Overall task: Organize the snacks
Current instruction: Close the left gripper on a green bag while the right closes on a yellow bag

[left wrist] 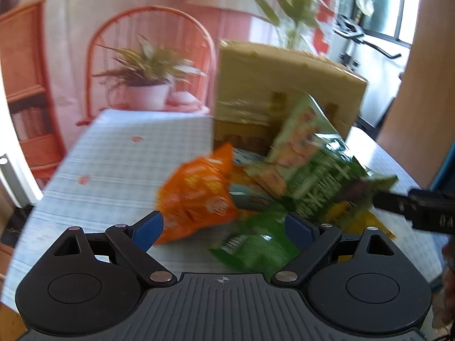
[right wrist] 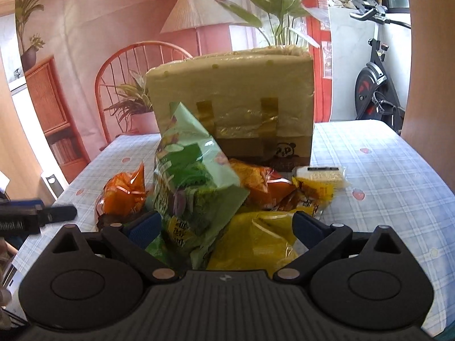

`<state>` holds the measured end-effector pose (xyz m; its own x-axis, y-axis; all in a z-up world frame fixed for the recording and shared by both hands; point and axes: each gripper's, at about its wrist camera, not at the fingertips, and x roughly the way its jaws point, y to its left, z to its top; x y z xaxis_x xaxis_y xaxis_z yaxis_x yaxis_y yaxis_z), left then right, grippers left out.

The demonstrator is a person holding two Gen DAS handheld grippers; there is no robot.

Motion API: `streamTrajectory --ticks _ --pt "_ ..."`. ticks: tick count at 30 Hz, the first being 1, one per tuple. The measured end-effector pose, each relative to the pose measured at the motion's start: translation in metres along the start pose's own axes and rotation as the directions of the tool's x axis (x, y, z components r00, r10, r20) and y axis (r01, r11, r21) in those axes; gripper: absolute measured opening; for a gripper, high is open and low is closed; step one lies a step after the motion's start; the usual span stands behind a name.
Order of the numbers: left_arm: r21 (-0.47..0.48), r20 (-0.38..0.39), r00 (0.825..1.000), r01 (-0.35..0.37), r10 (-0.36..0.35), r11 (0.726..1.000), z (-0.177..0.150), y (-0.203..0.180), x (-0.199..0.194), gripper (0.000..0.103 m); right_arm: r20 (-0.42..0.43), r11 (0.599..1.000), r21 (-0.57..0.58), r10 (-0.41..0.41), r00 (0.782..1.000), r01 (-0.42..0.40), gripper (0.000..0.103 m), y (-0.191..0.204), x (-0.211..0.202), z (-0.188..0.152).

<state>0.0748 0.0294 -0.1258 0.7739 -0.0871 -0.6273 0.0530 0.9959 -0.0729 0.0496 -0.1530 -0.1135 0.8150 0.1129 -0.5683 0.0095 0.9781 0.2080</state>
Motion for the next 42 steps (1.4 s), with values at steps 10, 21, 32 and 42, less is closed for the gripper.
streamTrajectory --ticks 10,21,32,42 --pt "-0.018 -0.153 0.985 0.082 -0.084 0.996 -0.019 -0.010 0.047 0.093 -0.052 1.000 0.029 0.002 0.999 -0.001 0.100 -0.008 0.008 -0.009" --pt "-0.079 -0.226 0.963 0.134 -0.148 0.988 -0.029 -0.011 0.082 0.095 -0.078 0.997 0.076 0.016 0.997 -0.010 0.100 -0.022 0.019 -0.017" --pt "-0.223 -0.258 0.930 0.206 -0.262 0.953 -0.037 0.001 0.106 0.096 -0.120 0.996 0.085 0.021 0.993 -0.011 0.098 -0.032 0.032 -0.026" --pt "-0.216 -0.230 0.931 0.237 -0.285 0.947 -0.042 0.007 0.099 0.084 -0.143 0.998 0.057 0.001 0.990 0.007 0.095 -0.038 0.046 -0.032"
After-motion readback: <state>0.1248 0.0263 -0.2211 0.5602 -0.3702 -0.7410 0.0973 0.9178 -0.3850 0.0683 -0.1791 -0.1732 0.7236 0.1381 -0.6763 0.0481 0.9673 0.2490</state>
